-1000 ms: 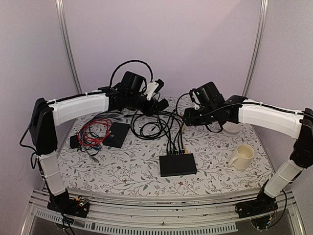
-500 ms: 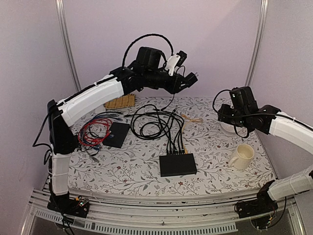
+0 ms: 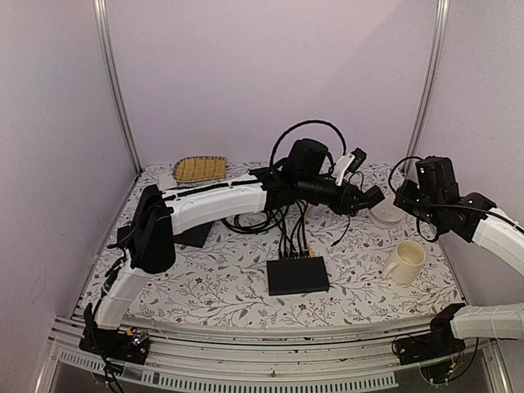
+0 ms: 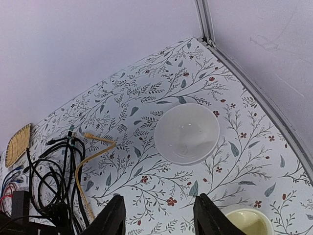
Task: Pull the plug from the switch port
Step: Place the connector at the corner of the board.
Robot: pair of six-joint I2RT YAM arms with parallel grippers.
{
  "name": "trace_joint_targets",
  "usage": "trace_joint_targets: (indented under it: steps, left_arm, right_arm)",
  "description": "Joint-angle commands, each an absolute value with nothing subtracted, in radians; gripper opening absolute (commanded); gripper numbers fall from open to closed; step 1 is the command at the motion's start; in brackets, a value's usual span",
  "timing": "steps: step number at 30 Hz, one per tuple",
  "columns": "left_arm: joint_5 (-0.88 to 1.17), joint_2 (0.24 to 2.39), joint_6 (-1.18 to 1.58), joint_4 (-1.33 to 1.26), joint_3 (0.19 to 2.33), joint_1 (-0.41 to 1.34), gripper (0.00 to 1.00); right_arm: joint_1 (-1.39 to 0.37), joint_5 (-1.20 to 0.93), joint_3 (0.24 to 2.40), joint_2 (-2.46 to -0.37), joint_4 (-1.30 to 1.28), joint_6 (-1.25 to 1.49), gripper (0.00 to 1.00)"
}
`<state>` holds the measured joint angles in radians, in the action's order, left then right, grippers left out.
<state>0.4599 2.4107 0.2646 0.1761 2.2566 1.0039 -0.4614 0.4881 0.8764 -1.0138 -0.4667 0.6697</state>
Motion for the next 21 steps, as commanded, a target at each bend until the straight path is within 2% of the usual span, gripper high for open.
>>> trace_joint_targets:
  steps: [1, 14, 18, 21]
  left_arm:
    - [0.547, 2.489, 0.387, -0.007, 2.289, 1.017, 0.00]
    - [0.622, 2.679, 0.579, -0.186, 2.253, 0.996, 0.00]
    - [0.613, 2.705, 0.608, -0.189, 2.220, 0.983, 0.01]
    - [0.607, 2.735, 0.640, -0.192, 2.206, 0.974, 0.06]
  right_arm:
    - [-0.434, 0.489, 0.840, -0.981, -0.497, 0.675, 0.48]
    - [-0.424, 0.436, 0.762, -0.890, -0.612, 0.765, 0.45]
    - [-0.423, 0.395, 0.742, -0.868, -0.648, 0.799, 0.35]
    - [-0.424, 0.353, 0.726, -0.859, -0.668, 0.816, 0.29]
